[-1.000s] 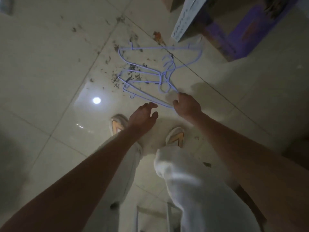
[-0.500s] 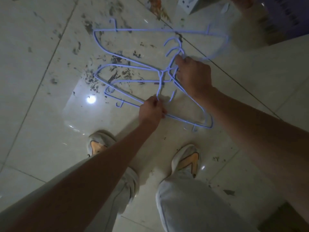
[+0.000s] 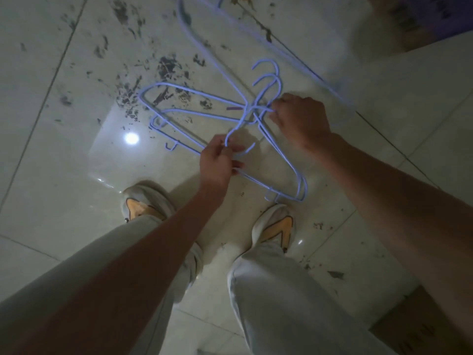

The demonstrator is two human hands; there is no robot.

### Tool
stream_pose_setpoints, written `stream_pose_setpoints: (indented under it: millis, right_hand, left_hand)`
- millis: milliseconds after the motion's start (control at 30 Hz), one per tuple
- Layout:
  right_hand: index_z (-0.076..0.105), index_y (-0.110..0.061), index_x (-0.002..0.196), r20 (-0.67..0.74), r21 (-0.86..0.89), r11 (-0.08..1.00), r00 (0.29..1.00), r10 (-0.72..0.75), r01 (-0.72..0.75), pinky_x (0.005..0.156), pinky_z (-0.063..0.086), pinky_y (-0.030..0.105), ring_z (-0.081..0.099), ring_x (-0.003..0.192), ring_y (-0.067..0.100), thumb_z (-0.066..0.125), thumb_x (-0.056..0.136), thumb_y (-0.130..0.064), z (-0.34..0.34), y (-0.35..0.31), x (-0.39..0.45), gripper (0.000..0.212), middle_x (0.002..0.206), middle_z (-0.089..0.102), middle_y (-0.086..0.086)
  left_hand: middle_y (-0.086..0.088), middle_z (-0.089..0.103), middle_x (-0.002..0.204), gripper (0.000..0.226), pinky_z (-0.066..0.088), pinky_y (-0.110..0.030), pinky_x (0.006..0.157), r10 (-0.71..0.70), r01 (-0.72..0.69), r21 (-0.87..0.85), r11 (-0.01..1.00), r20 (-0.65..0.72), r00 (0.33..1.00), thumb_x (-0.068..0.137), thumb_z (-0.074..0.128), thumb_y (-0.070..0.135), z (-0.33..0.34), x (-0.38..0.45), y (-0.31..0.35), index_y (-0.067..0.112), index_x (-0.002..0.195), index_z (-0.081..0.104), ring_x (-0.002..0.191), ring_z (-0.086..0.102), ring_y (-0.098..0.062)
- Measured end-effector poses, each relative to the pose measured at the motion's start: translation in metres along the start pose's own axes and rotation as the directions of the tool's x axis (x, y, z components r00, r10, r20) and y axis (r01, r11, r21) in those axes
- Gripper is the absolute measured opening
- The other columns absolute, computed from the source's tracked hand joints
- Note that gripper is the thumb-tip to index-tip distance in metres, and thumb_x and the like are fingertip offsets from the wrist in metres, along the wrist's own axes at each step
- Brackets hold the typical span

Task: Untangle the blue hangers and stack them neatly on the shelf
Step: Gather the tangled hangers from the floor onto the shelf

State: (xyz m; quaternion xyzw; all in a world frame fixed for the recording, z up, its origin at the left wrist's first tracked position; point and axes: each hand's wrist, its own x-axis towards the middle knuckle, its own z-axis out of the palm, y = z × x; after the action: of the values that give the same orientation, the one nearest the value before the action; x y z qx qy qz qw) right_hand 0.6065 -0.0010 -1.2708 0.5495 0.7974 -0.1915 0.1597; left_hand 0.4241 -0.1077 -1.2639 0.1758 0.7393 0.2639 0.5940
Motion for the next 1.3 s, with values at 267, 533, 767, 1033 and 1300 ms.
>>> stream_pose_setpoints:
  millis: [267, 533, 767, 1033, 1300]
  right_hand:
    - [0.065, -0.014, 0.091, -0.047, 0.105, 0.969, 0.973, 0.227, -0.222, 0.058, 0.035, 0.033, 0.065, 0.069, 0.039, 0.053, 0.101, -0.049, 0.002, 0.042, -0.078, 0.038, 0.071, 0.065, 0.015]
    - [0.059, -0.011, 0.065, 0.172, 0.744, 0.547, 0.901, 0.398, -0.384, 0.055, 0.041, 0.025, 0.052, 0.049, 0.002, 0.062, 0.099, -0.038, -0.004, 0.047, -0.153, 0.044, 0.052, 0.057, 0.000]
    - [0.067, -0.008, 0.079, 0.297, 0.852, 0.257, 0.826, 0.480, -0.455, 0.050, 0.038, 0.012, 0.047, 0.043, -0.001, 0.072, 0.090, -0.038, -0.021, 0.019, -0.177, 0.032, 0.055, 0.059, -0.006]
    - [0.069, -0.012, 0.083, 0.484, 0.840, -0.045, 0.708, 0.514, -0.541, 0.038, 0.036, 0.022, 0.041, 0.032, 0.003, 0.061, 0.100, -0.045, -0.083, -0.048, -0.185, 0.037, 0.064, 0.064, 0.002]
    - [0.067, -0.008, 0.090, 0.670, 0.727, -0.324, 0.522, 0.528, -0.606, 0.045, 0.038, 0.023, 0.047, 0.045, 0.014, 0.050, 0.107, -0.035, -0.189, -0.110, -0.252, 0.035, 0.065, 0.058, 0.005]
  left_hand:
    - [-0.003, 0.075, 0.081, 0.016, 0.062, -0.043, 0.057, -0.007, -0.040, 0.463, 0.886, 0.100, 0.995, 0.091, 0.050, 0.014, 0.026, 0.009, -0.017, 0.013, 0.096, 0.066, 0.057, 0.074, -0.021]
    - [-0.008, 0.075, 0.103, 0.050, 0.057, -0.036, 0.088, -0.119, 0.123, 0.663, 0.739, -0.052, 0.991, 0.084, 0.057, 0.057, 0.096, 0.026, 0.013, 0.016, 0.109, 0.071, 0.096, 0.074, -0.028]
    - [-0.013, 0.068, 0.122, 0.036, 0.051, -0.041, 0.091, -0.006, 0.049, 0.820, 0.570, -0.055, 0.998, 0.098, 0.046, 0.034, 0.091, -0.008, 0.026, 0.012, 0.118, 0.067, 0.115, 0.066, -0.035]
    - [-0.004, 0.078, 0.071, 0.044, 0.061, -0.041, 0.083, -0.183, 0.157, 0.632, 0.759, -0.024, 0.983, 0.099, 0.040, 0.039, -0.013, -0.089, 0.071, 0.011, 0.083, 0.071, 0.079, 0.077, -0.023]
    - [-0.008, 0.056, 0.050, 0.050, 0.035, -0.015, 0.034, -0.401, 0.284, 0.570, 0.771, 0.087, 0.912, 0.108, 0.043, 0.028, -0.065, -0.216, 0.183, 0.008, 0.064, 0.056, 0.026, 0.045, -0.011]
